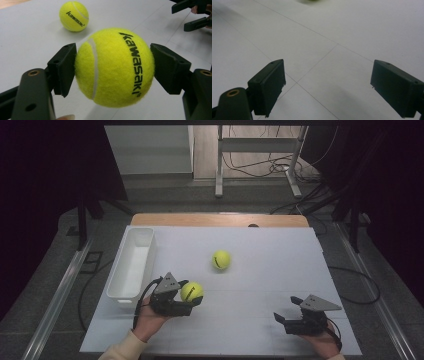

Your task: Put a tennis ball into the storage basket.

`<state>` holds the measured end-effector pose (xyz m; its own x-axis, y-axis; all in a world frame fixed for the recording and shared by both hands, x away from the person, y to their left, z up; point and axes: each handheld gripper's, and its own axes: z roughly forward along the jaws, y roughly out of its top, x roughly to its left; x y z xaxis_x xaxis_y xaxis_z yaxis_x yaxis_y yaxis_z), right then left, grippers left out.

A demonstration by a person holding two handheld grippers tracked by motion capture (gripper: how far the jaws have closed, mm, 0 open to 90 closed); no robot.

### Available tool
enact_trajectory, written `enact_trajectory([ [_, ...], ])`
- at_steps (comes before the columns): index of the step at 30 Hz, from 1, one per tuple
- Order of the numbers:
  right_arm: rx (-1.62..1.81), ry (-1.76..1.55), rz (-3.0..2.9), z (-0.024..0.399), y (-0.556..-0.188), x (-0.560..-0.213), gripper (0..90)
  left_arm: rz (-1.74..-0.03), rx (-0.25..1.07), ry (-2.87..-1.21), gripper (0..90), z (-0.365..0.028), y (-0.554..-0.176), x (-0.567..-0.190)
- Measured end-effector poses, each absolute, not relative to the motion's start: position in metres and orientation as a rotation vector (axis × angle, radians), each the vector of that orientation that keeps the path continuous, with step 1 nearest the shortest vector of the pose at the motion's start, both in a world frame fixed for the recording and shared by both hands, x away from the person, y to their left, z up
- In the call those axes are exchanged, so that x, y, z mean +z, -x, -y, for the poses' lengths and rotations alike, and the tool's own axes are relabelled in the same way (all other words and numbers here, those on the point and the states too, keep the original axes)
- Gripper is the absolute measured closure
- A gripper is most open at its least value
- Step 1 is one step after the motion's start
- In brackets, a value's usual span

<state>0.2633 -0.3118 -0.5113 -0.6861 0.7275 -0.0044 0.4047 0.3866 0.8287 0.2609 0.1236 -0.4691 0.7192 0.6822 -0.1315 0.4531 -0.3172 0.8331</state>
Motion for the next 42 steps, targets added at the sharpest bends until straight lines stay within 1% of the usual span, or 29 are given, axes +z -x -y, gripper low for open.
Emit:
enact_trajectory([
  [7, 1.207, -0.983, -2.283, 0.312, -0.263, -0.511, 13.0, -0.872, 0.292, -1.939, 25.7, -0.128, -0.261, -0.464],
  [42, 1.202, -0.982, -2.282, 0.312, -0.264, -0.511, 13.0, -0.849, 0.327, -1.866, 25.7, -0.131, -0.269, -0.435],
])
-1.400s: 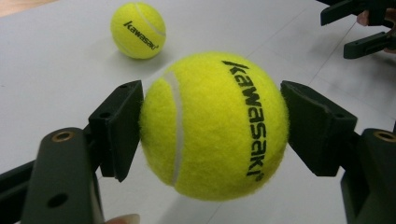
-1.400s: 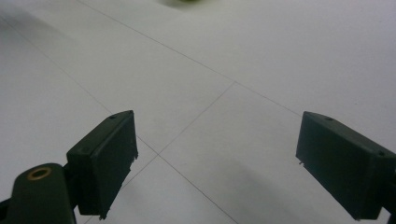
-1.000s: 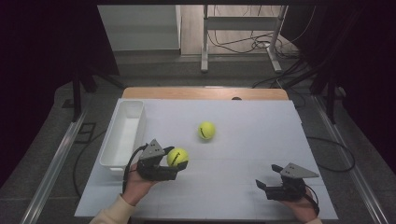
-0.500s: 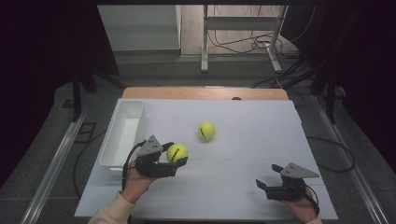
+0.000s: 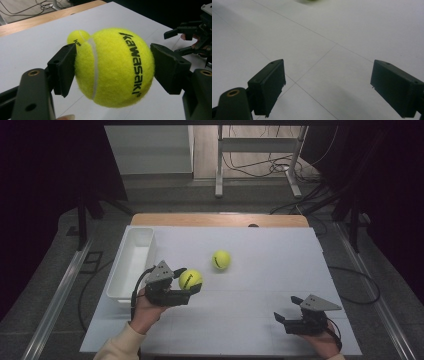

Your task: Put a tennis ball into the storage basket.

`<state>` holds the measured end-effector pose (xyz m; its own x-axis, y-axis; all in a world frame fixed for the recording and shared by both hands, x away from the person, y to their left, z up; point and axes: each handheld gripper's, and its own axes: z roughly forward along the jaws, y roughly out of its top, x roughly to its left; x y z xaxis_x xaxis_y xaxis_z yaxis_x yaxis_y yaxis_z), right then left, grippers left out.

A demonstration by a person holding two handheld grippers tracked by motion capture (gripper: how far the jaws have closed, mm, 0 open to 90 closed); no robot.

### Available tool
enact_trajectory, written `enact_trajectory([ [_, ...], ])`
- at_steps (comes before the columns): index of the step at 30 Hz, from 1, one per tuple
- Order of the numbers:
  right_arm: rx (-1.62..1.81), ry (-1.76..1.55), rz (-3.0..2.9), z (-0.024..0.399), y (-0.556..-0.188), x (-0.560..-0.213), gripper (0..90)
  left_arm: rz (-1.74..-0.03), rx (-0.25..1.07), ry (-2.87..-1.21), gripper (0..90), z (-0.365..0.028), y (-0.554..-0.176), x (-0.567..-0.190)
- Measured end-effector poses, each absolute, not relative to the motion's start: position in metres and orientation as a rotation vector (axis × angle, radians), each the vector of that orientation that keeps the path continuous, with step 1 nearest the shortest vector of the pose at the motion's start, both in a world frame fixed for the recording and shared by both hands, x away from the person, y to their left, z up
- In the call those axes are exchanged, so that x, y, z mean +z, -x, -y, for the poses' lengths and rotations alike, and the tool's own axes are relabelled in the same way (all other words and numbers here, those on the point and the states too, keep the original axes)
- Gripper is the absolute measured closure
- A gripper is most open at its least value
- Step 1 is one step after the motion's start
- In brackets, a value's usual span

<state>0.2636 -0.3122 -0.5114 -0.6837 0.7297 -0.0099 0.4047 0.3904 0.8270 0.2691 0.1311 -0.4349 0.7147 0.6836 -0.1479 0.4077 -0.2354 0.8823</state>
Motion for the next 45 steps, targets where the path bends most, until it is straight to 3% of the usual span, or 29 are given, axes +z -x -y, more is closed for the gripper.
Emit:
enact_trajectory([
  [45, 1.199, -0.982, -2.281, 0.312, -0.264, -0.512, 13.0, -0.897, 0.367, -1.766, 25.7, -0.148, -0.288, -0.413],
])
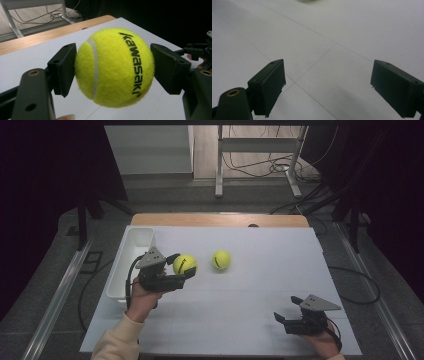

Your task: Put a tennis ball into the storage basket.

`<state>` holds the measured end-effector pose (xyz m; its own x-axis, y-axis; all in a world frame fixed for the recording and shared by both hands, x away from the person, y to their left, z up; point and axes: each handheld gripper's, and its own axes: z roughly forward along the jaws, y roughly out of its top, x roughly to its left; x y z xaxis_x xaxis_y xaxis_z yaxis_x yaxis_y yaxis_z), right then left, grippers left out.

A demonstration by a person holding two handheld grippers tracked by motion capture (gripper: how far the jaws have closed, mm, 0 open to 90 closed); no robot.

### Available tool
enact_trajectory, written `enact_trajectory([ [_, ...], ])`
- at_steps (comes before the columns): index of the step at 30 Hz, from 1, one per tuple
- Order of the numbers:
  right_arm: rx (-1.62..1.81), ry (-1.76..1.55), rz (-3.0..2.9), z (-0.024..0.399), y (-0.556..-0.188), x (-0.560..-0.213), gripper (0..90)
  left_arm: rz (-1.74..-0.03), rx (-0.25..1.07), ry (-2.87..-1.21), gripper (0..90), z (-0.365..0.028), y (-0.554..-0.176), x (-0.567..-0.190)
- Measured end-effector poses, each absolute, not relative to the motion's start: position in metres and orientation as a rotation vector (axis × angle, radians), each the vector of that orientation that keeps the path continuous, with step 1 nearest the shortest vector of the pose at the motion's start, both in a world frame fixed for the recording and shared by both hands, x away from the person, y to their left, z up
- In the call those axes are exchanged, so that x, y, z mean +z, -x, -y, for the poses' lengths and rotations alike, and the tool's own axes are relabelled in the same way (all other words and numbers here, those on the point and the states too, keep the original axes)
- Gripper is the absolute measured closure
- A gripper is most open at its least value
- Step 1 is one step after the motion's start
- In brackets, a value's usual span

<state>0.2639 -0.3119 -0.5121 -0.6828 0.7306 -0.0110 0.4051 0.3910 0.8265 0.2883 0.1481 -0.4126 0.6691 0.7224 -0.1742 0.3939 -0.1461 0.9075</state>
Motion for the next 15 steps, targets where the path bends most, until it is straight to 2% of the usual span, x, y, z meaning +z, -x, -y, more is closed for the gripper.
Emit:
enact_trajectory([
  [15, 1.201, -0.982, -2.28, 0.312, -0.264, -0.512, 13.0, -0.936, 0.385, -1.737, 25.7, -0.161, -0.293, -0.412],
])
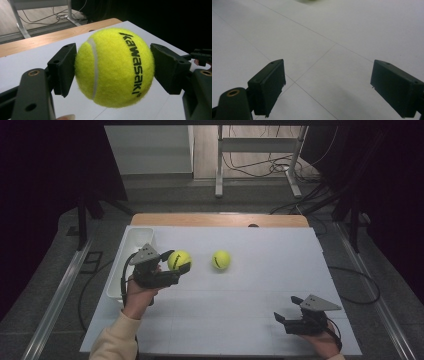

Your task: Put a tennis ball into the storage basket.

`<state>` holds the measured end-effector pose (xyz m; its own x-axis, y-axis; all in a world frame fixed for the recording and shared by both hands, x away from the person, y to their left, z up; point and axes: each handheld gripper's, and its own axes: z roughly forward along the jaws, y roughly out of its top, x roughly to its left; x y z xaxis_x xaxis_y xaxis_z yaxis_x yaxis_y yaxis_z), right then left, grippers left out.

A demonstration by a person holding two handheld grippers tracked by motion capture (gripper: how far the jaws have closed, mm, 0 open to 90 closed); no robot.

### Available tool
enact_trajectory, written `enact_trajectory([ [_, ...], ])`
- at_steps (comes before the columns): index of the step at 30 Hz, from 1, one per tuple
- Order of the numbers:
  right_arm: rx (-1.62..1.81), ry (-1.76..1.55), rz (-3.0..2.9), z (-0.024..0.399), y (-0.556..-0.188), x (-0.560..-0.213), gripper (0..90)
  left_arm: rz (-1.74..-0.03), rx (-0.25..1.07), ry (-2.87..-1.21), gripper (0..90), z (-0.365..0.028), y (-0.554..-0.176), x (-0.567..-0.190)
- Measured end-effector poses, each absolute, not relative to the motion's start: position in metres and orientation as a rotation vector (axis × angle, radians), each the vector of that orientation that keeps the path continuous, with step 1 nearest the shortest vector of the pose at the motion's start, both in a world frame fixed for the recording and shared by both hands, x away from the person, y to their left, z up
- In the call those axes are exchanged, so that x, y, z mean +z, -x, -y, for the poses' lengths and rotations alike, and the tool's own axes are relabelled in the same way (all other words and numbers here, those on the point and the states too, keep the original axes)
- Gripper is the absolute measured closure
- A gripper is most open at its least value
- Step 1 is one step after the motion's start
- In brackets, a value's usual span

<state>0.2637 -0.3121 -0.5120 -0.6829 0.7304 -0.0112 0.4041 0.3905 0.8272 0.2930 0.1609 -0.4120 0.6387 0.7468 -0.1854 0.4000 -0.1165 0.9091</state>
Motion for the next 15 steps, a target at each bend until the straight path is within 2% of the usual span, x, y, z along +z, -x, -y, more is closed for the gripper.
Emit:
enact_trajectory([
  [15, 1.197, -0.982, -2.282, 0.312, -0.263, -0.512, 13.0, -0.967, 0.397, -1.702, 25.7, -0.174, -0.294, -0.411],
])
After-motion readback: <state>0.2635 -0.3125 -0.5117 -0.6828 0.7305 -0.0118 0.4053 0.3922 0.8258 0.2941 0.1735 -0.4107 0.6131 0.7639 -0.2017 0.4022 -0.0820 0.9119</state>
